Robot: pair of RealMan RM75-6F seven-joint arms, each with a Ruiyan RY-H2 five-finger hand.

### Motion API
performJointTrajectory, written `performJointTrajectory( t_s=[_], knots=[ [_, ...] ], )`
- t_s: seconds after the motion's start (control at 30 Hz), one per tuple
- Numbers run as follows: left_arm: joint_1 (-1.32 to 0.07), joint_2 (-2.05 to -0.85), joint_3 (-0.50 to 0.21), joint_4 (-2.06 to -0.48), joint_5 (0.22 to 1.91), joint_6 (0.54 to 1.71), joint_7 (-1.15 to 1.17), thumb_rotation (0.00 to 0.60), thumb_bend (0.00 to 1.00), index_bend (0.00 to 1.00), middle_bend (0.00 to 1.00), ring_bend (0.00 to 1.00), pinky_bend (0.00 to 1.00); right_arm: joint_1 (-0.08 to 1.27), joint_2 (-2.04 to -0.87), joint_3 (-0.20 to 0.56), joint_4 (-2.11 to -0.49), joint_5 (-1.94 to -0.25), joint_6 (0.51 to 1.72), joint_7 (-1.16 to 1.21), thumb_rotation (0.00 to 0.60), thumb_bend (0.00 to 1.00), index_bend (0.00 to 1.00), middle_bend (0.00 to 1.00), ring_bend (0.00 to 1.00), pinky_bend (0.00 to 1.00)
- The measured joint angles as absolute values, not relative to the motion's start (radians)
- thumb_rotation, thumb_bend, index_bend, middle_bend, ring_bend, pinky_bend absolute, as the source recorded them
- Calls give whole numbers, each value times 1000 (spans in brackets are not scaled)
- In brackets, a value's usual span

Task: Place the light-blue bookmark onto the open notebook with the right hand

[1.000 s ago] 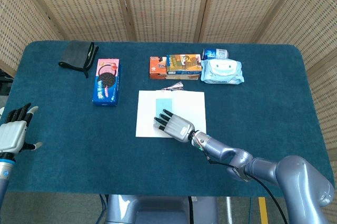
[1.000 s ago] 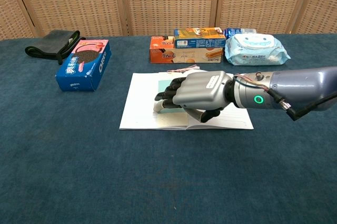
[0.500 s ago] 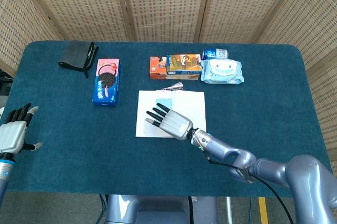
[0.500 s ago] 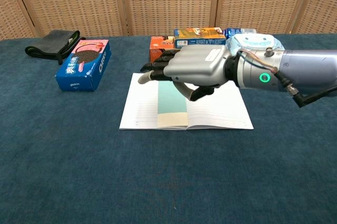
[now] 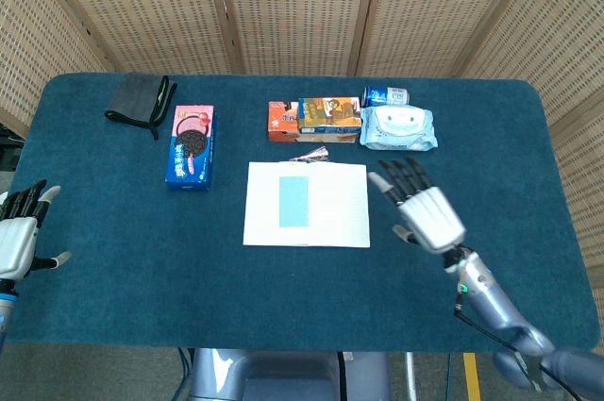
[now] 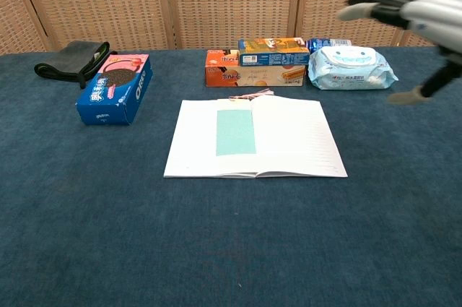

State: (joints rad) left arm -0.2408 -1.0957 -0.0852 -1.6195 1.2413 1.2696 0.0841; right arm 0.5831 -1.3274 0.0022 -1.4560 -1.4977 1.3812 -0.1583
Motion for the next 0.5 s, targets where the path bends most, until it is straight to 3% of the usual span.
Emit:
performJointTrajectory(
  t_s=[0.2, 0.5],
  knots=[
    [-214, -1094, -69, -1622, 1288, 1312, 66, 600, 0, 0, 0, 0, 0, 371, -1286, -22, -1464, -1391, 1532, -45, 600, 0, 0, 0, 0, 0],
    [-181, -1098, -43, -1632, 1351, 1364, 62, 600, 0, 0, 0, 0, 0, 210, -1276, -33, -1481, -1372, 1658, 11, 600, 1, 0, 0, 0, 0]
  ],
)
